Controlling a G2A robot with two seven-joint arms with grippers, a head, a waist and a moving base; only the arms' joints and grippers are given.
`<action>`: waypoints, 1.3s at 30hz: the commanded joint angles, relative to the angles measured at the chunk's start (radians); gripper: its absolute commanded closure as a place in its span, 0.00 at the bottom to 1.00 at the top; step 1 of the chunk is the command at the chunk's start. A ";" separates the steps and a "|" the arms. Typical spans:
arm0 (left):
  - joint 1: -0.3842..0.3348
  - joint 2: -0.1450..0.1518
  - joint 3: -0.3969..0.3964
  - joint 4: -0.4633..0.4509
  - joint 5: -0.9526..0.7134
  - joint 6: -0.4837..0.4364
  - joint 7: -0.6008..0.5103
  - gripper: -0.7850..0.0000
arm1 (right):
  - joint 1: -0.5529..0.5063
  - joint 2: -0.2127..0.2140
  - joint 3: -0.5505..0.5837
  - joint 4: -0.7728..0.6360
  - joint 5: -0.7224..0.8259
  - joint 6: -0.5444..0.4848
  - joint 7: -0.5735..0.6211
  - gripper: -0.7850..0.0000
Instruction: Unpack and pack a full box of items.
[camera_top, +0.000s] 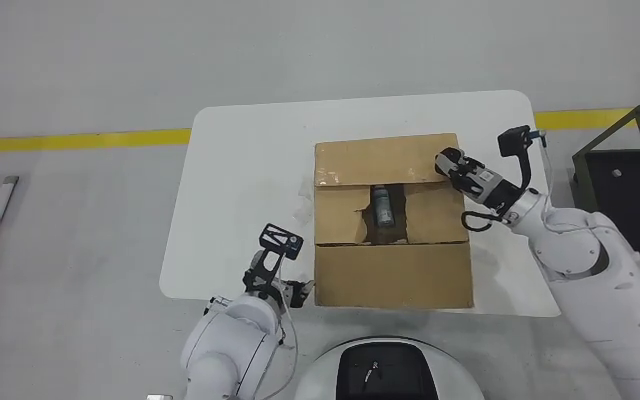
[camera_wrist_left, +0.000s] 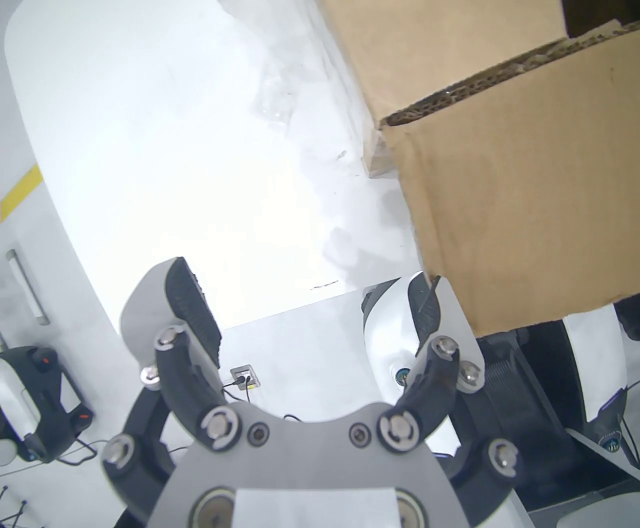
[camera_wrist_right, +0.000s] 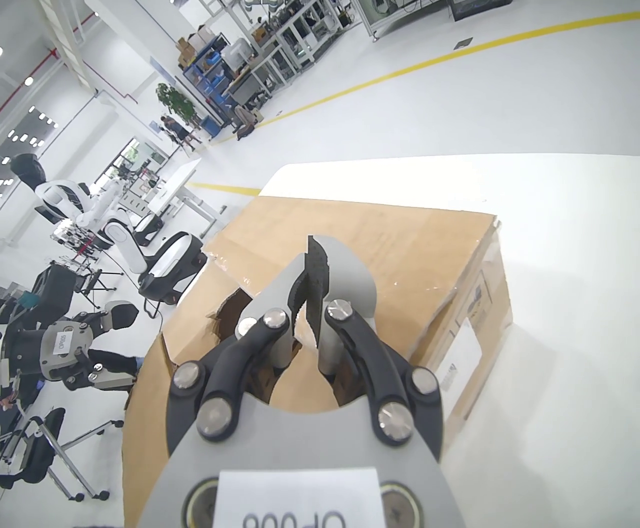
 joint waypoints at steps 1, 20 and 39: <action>0.006 0.000 -0.004 -0.010 0.014 0.001 -0.017 0.00 | -0.006 0.000 0.001 0.000 0.012 -0.006 -0.007 1.00; -0.022 -0.021 0.088 0.029 0.014 0.009 -0.038 0.00 | 0.014 0.006 0.006 0.013 0.026 -0.032 0.028 1.00; -0.226 -0.070 0.153 0.036 -0.060 0.133 0.016 0.00 | 0.001 0.010 0.039 -0.049 0.109 0.003 0.020 1.00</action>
